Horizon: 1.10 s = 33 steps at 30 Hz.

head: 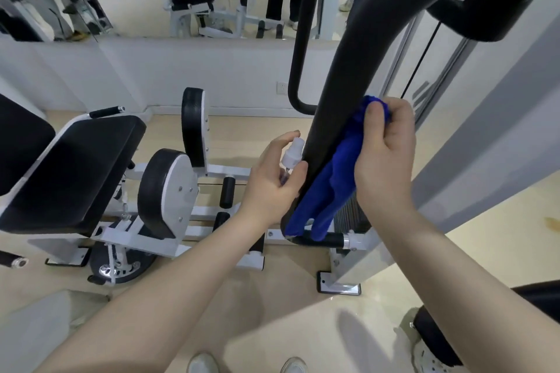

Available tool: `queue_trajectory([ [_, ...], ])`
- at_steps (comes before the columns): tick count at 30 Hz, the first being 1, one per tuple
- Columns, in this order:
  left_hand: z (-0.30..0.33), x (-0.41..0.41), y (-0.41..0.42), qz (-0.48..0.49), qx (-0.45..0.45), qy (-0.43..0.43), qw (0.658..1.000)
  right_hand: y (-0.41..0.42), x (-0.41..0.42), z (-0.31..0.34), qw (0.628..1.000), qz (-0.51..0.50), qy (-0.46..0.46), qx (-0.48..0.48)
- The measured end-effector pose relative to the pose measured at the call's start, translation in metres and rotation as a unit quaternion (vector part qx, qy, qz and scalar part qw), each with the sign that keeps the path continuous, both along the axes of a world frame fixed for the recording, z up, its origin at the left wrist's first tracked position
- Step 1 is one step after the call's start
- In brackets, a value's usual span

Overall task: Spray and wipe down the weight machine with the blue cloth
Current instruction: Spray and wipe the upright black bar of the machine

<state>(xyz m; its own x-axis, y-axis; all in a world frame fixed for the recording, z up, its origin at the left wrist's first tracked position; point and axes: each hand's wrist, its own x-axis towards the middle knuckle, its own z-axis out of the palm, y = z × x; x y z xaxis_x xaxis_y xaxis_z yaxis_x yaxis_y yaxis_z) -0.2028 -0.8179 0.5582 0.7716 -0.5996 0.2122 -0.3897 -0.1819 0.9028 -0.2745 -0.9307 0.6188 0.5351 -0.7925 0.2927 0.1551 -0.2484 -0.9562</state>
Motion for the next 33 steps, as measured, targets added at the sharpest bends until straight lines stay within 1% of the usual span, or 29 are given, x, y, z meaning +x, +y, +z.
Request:
queue_trajectory([
  [2, 0.009, -0.001, -0.003, 0.000, -0.033, 0.007, 0.999, 0.007, -0.009, 0.010, 0.990, 0.013, -0.088, -0.111],
  [3, 0.013, -0.003, -0.004, 0.000, -0.051, 0.015, 0.999, 0.008, -0.013, 0.009, 0.978, 0.014, -0.104, -0.179],
  [4, 0.020, -0.002, -0.005, 0.000, -0.067, 0.017, 0.998, 0.006, -0.014, 0.007, 0.961, 0.015, -0.103, -0.255],
  [6, 0.029, 0.000, -0.005, 0.001, -0.087, 0.018, 0.996, 0.002, -0.015, -0.002, 0.917, 0.039, -0.061, -0.391],
  [8, 0.035, 0.005, -0.003, 0.005, -0.101, 0.031, 0.994, 0.002, -0.014, -0.001, 0.867, 0.099, -0.016, -0.489],
  [9, 0.036, 0.008, -0.002, 0.008, -0.108, 0.045, 0.993, 0.002, -0.011, -0.001, 0.822, 0.128, -0.010, -0.555],
  [10, 0.035, 0.011, -0.001, 0.014, -0.115, 0.054, 0.992, 0.003, -0.008, -0.001, 0.763, 0.135, -0.005, -0.632],
  [11, 0.036, 0.014, 0.001, 0.026, -0.115, 0.052, 0.992, 0.002, -0.003, 0.000, 0.696, 0.119, 0.004, -0.709],
  [12, 0.037, 0.015, 0.002, 0.038, -0.111, 0.040, 0.992, 0.001, 0.001, 0.003, 0.635, 0.078, 0.022, -0.768],
  [13, 0.039, 0.017, 0.004, 0.043, -0.105, 0.026, 0.993, -0.001, 0.005, 0.011, 0.607, 0.036, 0.032, -0.794],
  [14, 0.042, 0.018, 0.006, 0.041, -0.102, 0.019, 0.994, -0.005, 0.007, 0.020, 0.598, -0.002, 0.020, -0.801],
  [15, 0.045, 0.019, 0.008, 0.038, -0.098, 0.016, 0.994, -0.006, 0.009, 0.033, 0.605, -0.028, -0.006, -0.796],
  [18, 0.049, 0.021, 0.014, 0.021, -0.085, -0.009, 0.996, -0.013, 0.021, 0.067, 0.661, -0.098, -0.098, -0.738],
  [19, 0.050, 0.020, 0.014, 0.015, -0.084, -0.018, 0.996, -0.013, 0.026, 0.072, 0.670, -0.128, -0.105, -0.724],
  [20, 0.051, 0.020, 0.015, 0.015, -0.084, -0.021, 0.996, -0.011, 0.029, 0.069, 0.670, -0.150, -0.103, -0.720],
  [21, 0.054, 0.020, 0.014, 0.020, -0.085, -0.021, 0.996, -0.008, 0.030, 0.063, 0.668, -0.147, -0.094, -0.723],
  [23, 0.060, 0.020, 0.013, 0.033, -0.085, -0.017, 0.996, -0.006, 0.025, 0.052, 0.653, -0.086, -0.064, -0.750],
  [25, 0.063, 0.018, 0.011, 0.028, -0.082, -0.015, 0.996, -0.009, 0.020, 0.059, 0.618, -0.024, -0.031, -0.785],
  [26, 0.065, 0.017, 0.011, 0.025, -0.080, -0.017, 0.996, -0.013, 0.020, 0.067, 0.598, -0.031, -0.020, -0.801],
  [27, 0.068, 0.016, 0.010, 0.023, -0.080, -0.017, 0.996, -0.016, 0.020, 0.074, 0.588, -0.069, -0.014, -0.806],
  [28, 0.068, 0.016, 0.010, 0.020, -0.082, -0.014, 0.996, -0.017, 0.021, 0.077, 0.599, -0.131, -0.013, -0.790],
  [29, 0.070, 0.016, 0.010, 0.018, -0.087, -0.015, 0.996, -0.015, 0.023, 0.081, 0.625, -0.192, -0.011, -0.757],
  [30, 0.070, 0.017, 0.009, 0.017, -0.092, -0.017, 0.996, -0.011, 0.024, 0.081, 0.649, -0.225, -0.007, -0.726],
  [32, 0.067, 0.019, 0.008, 0.015, -0.097, -0.019, 0.995, -0.003, 0.025, 0.073, 0.678, -0.228, 0.014, -0.699],
  [33, 0.066, 0.020, 0.008, 0.016, -0.099, -0.023, 0.995, -0.002, 0.024, 0.069, 0.680, -0.199, 0.024, -0.705],
])
